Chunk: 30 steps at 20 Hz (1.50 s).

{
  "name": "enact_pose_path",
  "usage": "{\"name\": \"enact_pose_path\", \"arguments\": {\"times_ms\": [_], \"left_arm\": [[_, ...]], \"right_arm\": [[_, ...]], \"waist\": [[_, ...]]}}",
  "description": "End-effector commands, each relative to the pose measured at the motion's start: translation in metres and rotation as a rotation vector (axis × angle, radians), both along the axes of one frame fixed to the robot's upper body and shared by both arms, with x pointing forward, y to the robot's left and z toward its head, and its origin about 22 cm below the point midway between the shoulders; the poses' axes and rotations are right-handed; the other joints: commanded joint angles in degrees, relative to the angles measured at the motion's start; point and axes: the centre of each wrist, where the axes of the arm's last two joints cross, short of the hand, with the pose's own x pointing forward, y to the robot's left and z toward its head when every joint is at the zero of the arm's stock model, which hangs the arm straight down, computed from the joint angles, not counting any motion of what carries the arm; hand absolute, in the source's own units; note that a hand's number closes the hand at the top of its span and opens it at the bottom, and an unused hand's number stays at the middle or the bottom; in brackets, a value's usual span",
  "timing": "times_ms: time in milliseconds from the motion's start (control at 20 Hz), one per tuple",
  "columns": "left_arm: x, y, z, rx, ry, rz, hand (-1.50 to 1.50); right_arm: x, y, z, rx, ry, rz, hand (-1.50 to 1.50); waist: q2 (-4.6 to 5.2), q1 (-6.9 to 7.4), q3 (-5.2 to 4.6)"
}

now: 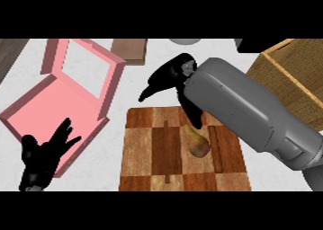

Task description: Pick the pear from the cutting board and place it in the basket

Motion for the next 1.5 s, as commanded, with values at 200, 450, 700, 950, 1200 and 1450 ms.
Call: {"name": "enact_pose_path", "arguments": {"times_ms": [200, 450, 700, 950, 1200, 1450], "left_arm": [[-0.016, -0.017, -0.016, -0.015, 0.127, -0.004, 0.00], [-0.028, 0.005, -0.034, -0.010, 0.135, 0.023, 0.00], [-0.015, -0.002, -0.012, -0.006, 0.143, 0.009, 0.00], [-0.011, -0.004, -0.028, -0.025, 0.142, 0.009, 0.00], [-0.018, -0.002, -0.022, 0.000, 0.126, 0.015, 0.00], [-0.002, -0.006, -0.014, -0.010, 0.140, 0.012, 0.00]], "right_arm": [[-0.004, -0.013, -0.035, 0.026, 0.030, 0.022, -1.50], [0.001, -0.026, -0.050, -0.001, 0.022, 0.008, -1.50], [-0.009, -0.020, -0.080, 0.022, 0.028, 0.019, -1.50], [-0.005, -0.026, -0.086, 0.029, 0.028, 0.010, -1.50], [-0.015, -0.017, -0.100, -0.009, 0.010, 0.053, -1.50], [-0.021, -0.021, -0.114, -0.104, 0.009, 0.077, -1.50]], "waist": [[0.20, -0.22, -0.77], [0.31, -0.12, -0.83], [0.29, 0.03, -0.78], [0.33, -0.44, -0.82], [0.21, -0.21, -0.81], [0.21, -0.62, -0.80]]}}
